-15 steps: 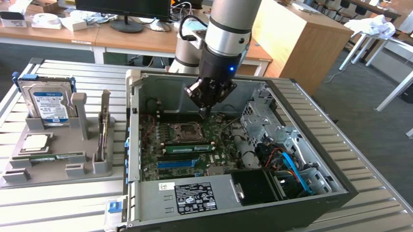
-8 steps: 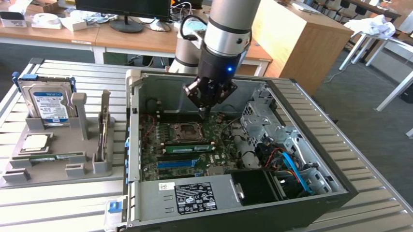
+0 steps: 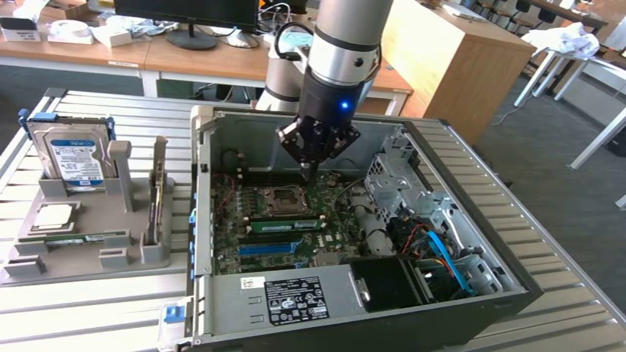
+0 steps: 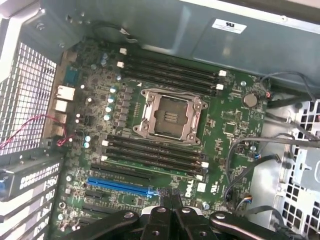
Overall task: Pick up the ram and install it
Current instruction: 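Press down the ram until it locks into place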
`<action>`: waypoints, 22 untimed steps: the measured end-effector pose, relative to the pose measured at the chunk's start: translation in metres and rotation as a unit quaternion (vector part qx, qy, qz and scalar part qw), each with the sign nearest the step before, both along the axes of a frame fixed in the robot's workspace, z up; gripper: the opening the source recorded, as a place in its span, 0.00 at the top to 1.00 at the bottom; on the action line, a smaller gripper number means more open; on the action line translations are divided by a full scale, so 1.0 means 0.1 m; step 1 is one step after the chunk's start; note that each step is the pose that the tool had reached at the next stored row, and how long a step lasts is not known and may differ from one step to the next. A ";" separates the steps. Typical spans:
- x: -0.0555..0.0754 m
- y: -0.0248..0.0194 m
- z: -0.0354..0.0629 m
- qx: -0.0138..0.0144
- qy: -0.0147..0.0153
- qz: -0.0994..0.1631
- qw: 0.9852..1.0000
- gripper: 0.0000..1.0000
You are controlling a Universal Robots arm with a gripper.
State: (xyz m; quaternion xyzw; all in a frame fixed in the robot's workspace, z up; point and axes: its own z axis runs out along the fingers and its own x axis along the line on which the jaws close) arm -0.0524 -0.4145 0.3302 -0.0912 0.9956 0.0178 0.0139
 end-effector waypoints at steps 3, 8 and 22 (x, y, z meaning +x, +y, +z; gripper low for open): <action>-0.01 0.000 -0.002 0.000 0.000 -0.016 1.000 0.90; -0.02 0.000 -0.005 0.000 0.000 -0.047 0.999 0.90; -0.02 0.000 -0.005 0.000 0.001 -0.062 0.998 0.90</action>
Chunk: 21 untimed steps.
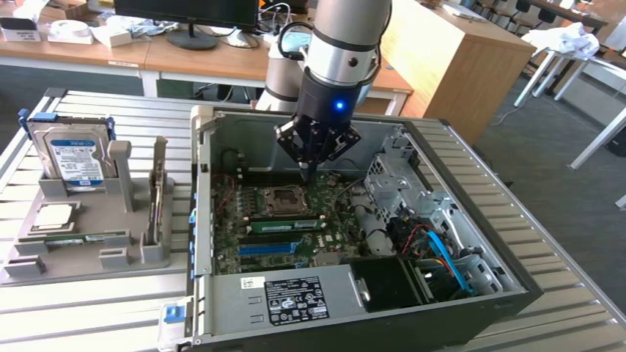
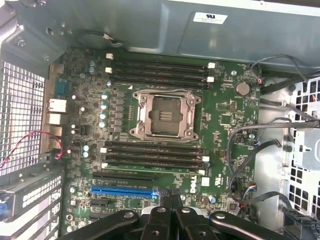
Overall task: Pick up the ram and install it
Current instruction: 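Press down the ram until it locks into place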
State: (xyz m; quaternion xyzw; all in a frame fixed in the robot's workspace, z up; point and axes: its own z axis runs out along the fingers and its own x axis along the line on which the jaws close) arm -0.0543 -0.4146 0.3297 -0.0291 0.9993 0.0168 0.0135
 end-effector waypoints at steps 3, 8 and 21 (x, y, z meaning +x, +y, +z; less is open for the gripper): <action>0.00 0.000 0.001 0.000 0.002 -0.003 1.000 0.90; 0.00 0.000 0.000 0.000 0.003 -0.024 1.000 0.90; 0.02 0.000 0.001 0.000 0.010 -0.031 0.999 0.90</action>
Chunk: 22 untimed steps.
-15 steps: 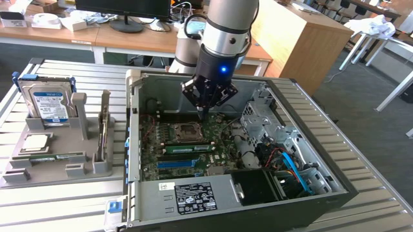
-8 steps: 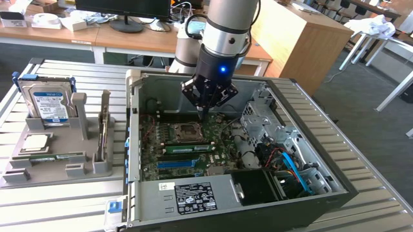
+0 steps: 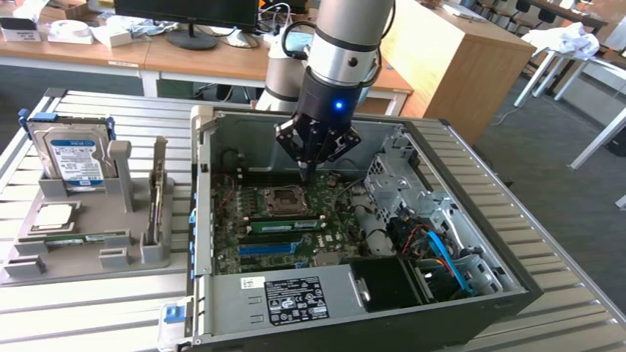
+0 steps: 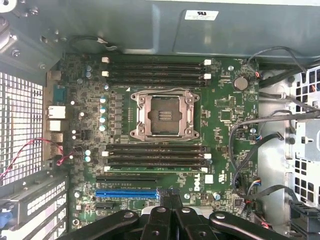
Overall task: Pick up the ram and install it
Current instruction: 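Press down the ram until it locks into place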
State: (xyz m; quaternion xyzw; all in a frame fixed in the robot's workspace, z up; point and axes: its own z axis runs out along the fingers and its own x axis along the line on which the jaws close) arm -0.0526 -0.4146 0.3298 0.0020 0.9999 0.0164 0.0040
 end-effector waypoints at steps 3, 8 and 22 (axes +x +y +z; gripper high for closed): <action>0.00 0.000 0.000 0.000 0.000 0.000 1.000 0.90; 0.00 0.001 0.009 0.000 0.002 0.000 1.000 0.90; 0.00 0.000 0.054 0.000 0.004 0.000 1.000 0.90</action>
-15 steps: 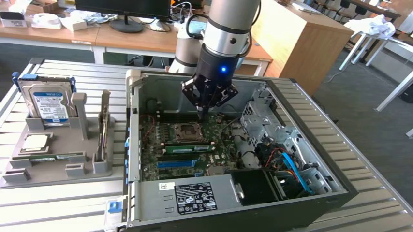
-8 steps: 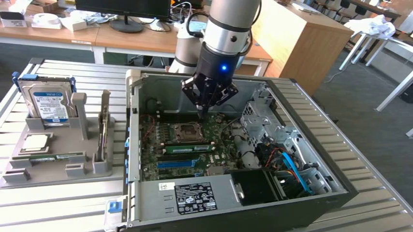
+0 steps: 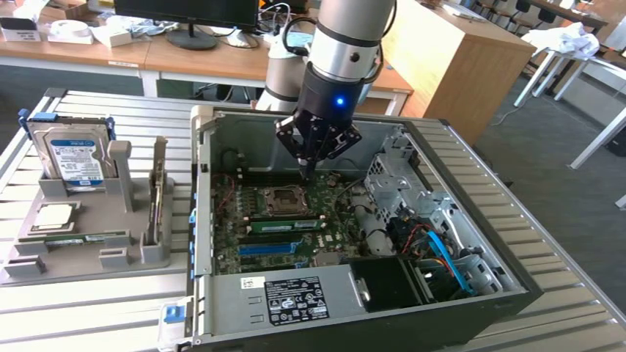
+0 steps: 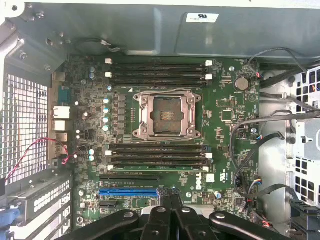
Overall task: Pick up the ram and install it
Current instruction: 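Press down the ram until it locks into place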
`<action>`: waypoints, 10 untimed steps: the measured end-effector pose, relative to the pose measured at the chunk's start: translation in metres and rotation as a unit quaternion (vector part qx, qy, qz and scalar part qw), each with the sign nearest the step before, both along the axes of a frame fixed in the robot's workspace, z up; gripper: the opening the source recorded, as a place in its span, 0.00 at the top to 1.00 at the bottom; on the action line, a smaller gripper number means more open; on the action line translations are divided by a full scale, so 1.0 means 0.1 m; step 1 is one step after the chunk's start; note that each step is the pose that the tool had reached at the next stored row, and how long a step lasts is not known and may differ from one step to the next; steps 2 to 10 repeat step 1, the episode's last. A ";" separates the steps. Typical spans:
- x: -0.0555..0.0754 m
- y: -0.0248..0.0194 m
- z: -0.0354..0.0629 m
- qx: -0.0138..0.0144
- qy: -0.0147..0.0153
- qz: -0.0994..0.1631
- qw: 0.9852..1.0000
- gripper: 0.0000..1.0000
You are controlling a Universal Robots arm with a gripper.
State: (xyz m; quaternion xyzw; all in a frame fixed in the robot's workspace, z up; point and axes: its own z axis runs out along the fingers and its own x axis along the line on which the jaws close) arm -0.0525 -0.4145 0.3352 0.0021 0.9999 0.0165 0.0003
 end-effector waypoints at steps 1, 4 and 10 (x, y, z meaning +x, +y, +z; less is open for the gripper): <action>0.00 0.000 0.000 0.000 0.000 0.000 1.000 0.90; 0.00 0.000 0.000 0.000 0.000 0.000 1.000 0.90; 0.00 0.000 0.000 0.000 0.000 0.000 1.000 0.90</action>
